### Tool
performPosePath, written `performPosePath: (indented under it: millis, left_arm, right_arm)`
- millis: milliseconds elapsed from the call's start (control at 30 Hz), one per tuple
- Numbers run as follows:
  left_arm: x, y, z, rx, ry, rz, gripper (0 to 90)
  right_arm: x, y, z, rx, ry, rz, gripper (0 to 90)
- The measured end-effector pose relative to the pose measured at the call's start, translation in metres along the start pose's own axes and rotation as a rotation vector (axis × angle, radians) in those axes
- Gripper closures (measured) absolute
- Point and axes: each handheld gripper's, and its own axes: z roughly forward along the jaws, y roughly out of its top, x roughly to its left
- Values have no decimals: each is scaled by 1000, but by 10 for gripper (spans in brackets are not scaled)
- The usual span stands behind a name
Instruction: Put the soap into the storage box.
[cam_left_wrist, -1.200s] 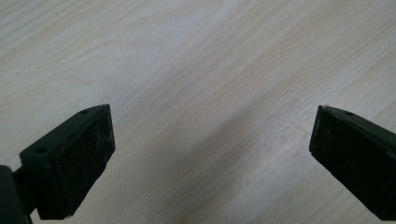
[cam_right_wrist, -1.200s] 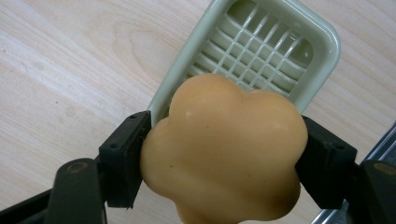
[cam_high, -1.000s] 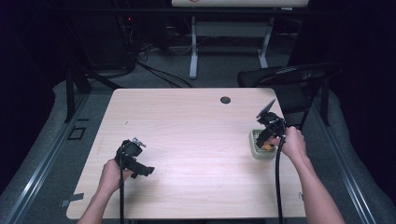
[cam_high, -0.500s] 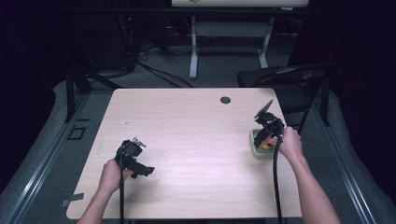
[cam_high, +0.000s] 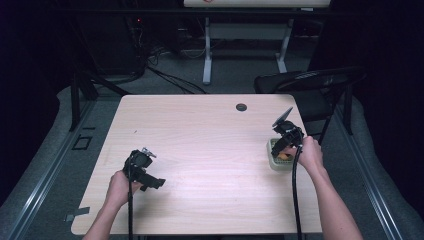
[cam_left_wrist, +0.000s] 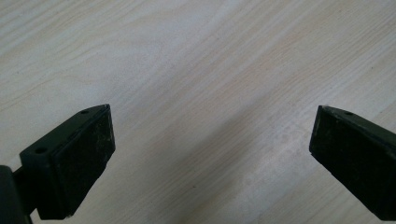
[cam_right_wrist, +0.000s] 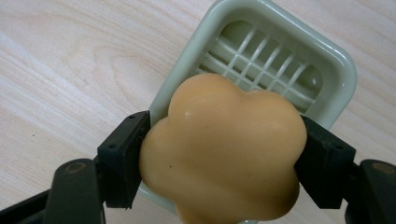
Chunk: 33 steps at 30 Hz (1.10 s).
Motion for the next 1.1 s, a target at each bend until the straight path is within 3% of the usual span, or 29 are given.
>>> performPosePath:
  millis: [33, 100, 133, 667, 1100]
  left_arm:
    - [0, 0, 0, 1, 0, -1, 3]
    - [0, 0, 0, 0, 0, 0, 3]
    - [0, 0, 0, 0, 0, 0, 3]
    - [0, 0, 0, 4, -1, -1, 3]
    - [1, -1, -1, 6, -2, 0, 3]
  right_arm:
    - [-2, 1, -1, 26, -1, -24, 267]
    - [-2, 1, -1, 28, -1, -27, 267]
    - [0, 0, 2, -3, 2, 0, 267]
    - [-4, -2, 5, -14, 11, 4, 260]
    - [-4, -9, -10, -65, 21, 11, 166]
